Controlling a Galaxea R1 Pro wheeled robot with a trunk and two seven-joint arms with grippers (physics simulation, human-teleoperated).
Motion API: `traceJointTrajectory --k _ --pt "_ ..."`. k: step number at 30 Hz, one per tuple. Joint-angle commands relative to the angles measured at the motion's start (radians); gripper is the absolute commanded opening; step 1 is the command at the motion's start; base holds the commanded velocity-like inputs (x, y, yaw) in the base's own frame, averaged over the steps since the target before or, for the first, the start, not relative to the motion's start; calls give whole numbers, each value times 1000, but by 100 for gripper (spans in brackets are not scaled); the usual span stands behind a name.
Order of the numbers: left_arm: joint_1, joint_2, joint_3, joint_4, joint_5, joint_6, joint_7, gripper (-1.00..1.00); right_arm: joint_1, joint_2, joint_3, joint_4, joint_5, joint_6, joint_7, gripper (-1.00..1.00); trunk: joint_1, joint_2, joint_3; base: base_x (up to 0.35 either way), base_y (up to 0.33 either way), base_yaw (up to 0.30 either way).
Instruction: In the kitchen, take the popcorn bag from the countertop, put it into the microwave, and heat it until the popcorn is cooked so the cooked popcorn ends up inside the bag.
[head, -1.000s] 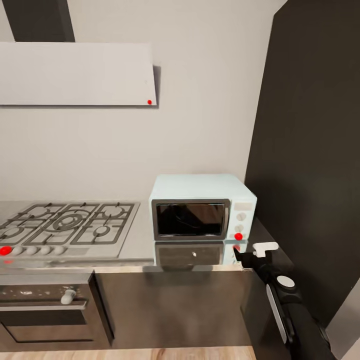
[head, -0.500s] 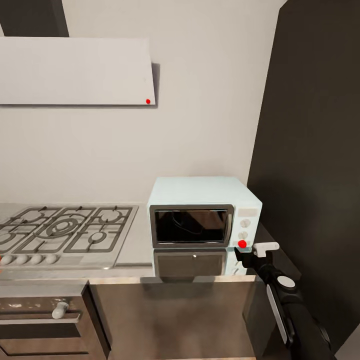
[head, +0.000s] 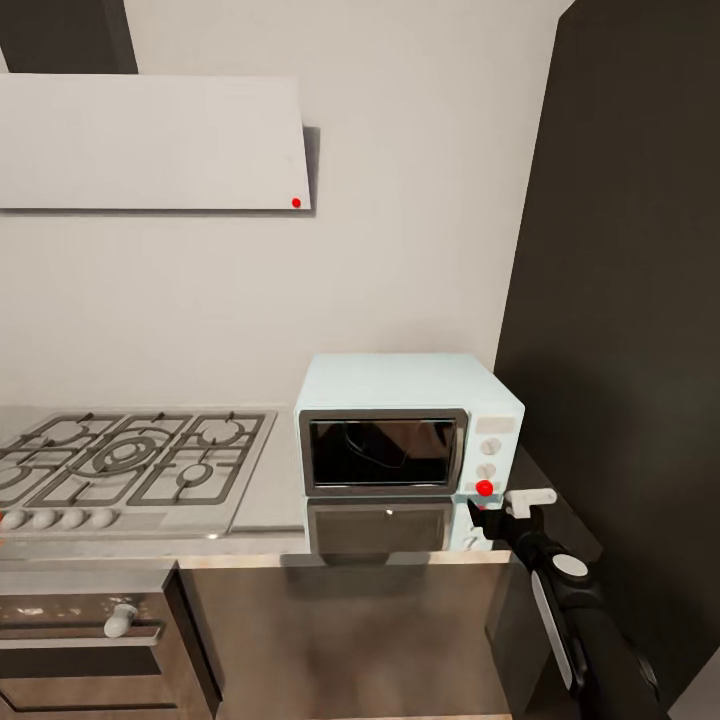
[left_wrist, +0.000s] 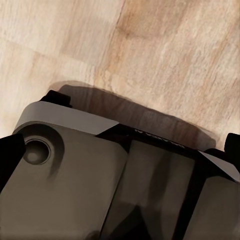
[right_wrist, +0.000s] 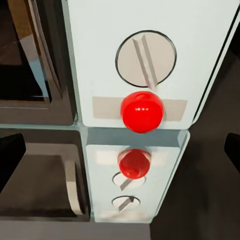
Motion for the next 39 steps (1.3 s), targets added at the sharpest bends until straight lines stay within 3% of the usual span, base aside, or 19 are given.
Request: traceJointTrajectory --k 1,7,8,39 --pt "-1 0 -8 0 6 -2 3 100 -1 1 -5 -2 10 5 10 100 0 -1 -1 0 0 0" --pt "-1 0 -8 0 6 -3 3 100 -1 1 -49 0 9 6 13 100 0 -1 -1 0 0 0" --pt "-1 0 -8 0 6 -2 3 100 -1 0 -52 5 9 6 13 -100 0 -1 -1 0 0 0" --pt "-1 2 -8 0 6 -2 2 100 -1 -2 -50 20 10 -9 21 -100 0 -1 -1 24 0 0"
